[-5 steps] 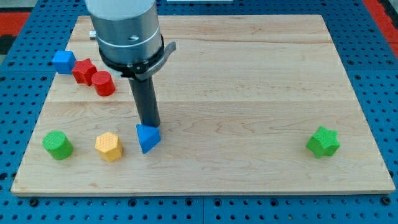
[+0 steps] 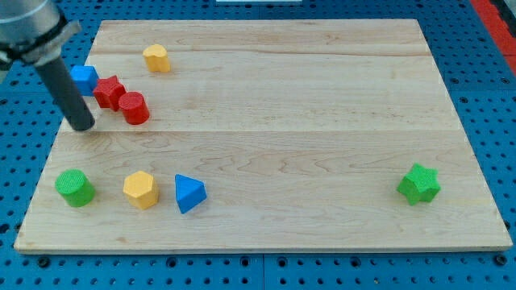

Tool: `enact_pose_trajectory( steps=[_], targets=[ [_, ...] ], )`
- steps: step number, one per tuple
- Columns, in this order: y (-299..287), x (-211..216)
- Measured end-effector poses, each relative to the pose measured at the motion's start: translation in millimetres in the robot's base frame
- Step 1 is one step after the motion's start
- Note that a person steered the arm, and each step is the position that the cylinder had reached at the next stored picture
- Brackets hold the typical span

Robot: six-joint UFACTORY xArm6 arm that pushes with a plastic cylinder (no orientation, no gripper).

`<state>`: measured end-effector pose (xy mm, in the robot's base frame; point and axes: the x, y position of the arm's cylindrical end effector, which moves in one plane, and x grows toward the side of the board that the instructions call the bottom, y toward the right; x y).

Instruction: Push the red circle to the right of the blue triangle

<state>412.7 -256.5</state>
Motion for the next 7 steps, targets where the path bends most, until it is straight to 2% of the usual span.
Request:
enact_pose_trajectory(
  steps=[1,2,4,5,6,7],
  targets=[
    [58.2,-41.2],
    [124.3,-44.8],
    [-3.3,-47.6],
    [25.4,-11.5],
    [119.7,-18.8],
    [161.2,-8.2]
  ],
)
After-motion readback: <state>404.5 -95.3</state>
